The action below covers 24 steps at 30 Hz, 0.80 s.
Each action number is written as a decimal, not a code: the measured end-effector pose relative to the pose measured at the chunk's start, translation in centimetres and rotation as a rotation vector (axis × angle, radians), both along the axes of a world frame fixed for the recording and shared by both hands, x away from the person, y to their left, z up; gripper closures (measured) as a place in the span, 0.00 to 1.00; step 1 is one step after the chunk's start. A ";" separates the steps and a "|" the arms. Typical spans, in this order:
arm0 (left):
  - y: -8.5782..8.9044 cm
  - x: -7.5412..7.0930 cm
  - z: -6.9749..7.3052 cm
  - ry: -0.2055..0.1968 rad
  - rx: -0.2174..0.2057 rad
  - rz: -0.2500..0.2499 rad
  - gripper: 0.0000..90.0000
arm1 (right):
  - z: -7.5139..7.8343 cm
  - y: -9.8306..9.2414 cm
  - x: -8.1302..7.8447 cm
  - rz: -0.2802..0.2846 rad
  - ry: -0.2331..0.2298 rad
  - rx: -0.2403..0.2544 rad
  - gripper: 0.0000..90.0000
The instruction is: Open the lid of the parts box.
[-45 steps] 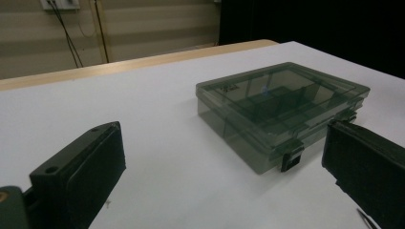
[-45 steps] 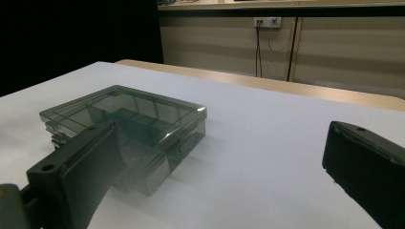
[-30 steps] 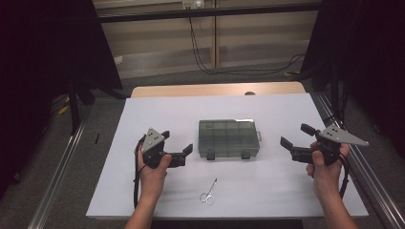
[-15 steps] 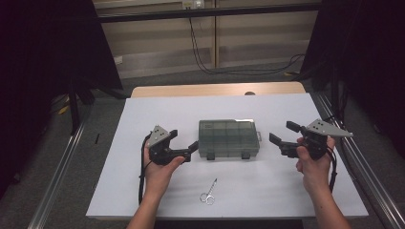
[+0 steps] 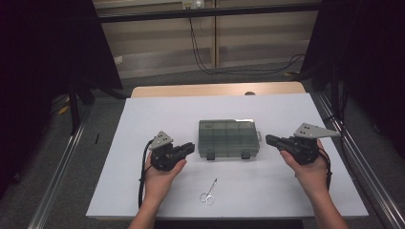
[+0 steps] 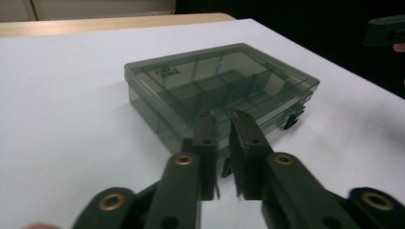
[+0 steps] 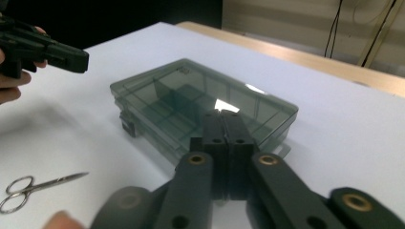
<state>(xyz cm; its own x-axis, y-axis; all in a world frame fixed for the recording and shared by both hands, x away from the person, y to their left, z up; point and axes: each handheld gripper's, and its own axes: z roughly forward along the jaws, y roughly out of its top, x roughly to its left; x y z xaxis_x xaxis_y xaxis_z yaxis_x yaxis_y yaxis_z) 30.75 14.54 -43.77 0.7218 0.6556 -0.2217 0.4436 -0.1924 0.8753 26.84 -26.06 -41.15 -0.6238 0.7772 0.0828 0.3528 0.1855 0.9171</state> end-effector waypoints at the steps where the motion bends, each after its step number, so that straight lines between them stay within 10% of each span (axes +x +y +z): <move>1: 0.0 0.0 -0.1 0.003 -0.003 -0.004 1.00 | -0.1 0.0 0.0 0.004 0.012 -0.013 1.00; 24: -0.6 0.7 -2.9 0.089 0.132 -0.031 1.00 | -4.3 0.5 1.6 0.007 0.215 -0.194 1.00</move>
